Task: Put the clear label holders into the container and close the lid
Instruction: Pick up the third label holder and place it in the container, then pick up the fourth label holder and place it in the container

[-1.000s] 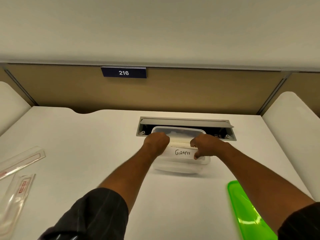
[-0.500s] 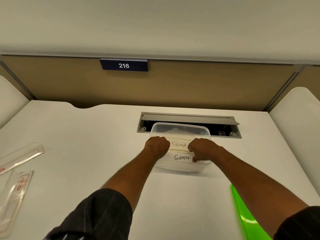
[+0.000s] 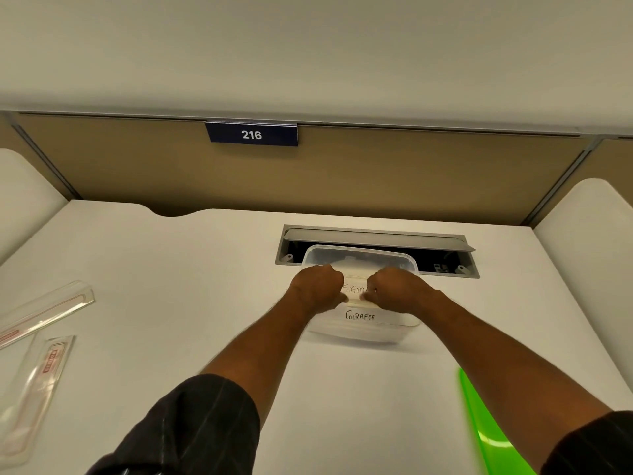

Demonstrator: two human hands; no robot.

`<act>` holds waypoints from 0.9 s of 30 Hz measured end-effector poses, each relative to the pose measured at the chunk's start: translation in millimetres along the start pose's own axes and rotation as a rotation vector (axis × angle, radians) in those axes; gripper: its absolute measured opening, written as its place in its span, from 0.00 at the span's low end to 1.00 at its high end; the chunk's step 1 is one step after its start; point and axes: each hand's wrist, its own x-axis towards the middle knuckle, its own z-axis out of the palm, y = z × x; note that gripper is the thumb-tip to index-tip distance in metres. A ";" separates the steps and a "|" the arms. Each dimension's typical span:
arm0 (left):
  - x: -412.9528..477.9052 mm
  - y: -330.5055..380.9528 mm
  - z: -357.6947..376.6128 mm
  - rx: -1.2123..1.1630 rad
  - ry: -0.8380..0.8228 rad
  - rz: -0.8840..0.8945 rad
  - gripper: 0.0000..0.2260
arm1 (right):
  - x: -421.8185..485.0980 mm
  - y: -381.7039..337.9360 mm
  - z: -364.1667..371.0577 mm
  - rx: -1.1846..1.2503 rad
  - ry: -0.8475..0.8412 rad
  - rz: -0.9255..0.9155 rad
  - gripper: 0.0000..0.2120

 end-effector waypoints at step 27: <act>-259.3 -196.5 -32.7 -0.192 0.435 -0.486 0.14 | 42.4 -314.9 -63.0 0.209 0.360 -0.317 0.24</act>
